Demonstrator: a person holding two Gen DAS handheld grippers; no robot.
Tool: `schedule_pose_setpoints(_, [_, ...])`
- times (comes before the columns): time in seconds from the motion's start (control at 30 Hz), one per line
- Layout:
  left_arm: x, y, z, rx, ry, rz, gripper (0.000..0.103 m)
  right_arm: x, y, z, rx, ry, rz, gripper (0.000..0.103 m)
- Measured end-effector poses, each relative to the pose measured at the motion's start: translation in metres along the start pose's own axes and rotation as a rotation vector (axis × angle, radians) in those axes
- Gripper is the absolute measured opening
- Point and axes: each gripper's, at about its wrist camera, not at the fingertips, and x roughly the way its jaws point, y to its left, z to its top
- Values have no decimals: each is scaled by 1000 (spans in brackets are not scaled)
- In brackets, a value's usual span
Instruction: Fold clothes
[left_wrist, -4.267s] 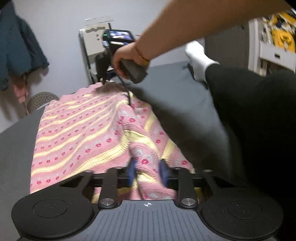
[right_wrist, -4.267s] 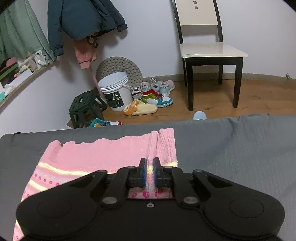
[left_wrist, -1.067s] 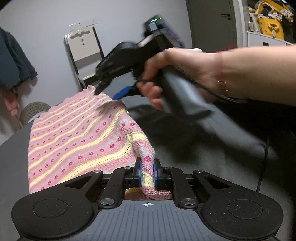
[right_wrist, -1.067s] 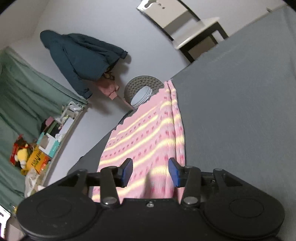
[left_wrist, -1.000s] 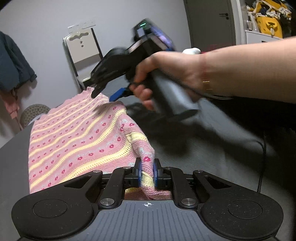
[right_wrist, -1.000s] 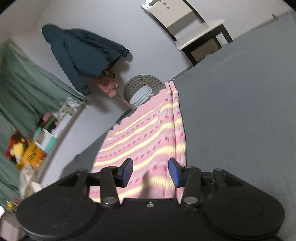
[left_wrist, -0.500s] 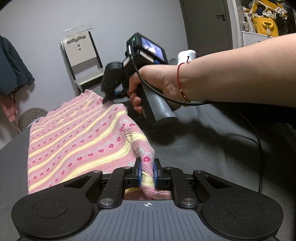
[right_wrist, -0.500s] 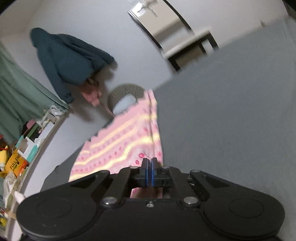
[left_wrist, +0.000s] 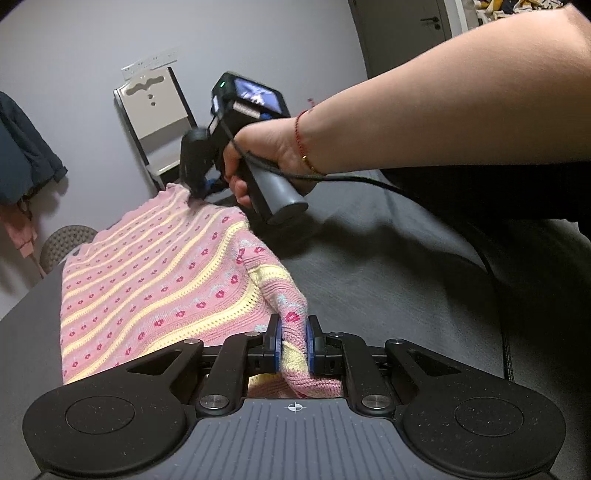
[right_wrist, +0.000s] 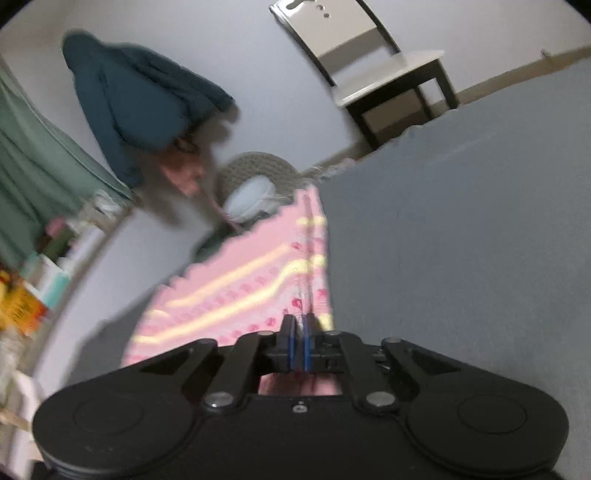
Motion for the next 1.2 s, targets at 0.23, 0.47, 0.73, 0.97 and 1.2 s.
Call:
schedule_pose_setpoints(0.23, [1, -7, -2, 26, -7, 21, 18, -11, -1, 3, 67, 0, 11, 19])
schedule_pose_setpoints(0.47, [-6, -31, -9, 76, -8, 32, 76, -70, 15, 12, -21, -14, 20, 47])
schedule_pose_setpoints(0.73, [-46, -45, -25, 122, -28, -15, 80, -167, -7, -26, 64, -43, 71, 63])
schedule_pose_setpoints(0.97, [-91, -44, -45, 178, -62, 56, 80, -194, -15, -39, 143, -3, 24, 76])
schedule_pose_setpoints(1.2, [-79, -44, -41, 355, -59, 115, 79, -179, -26, -50, 168, 82, 3, 76])
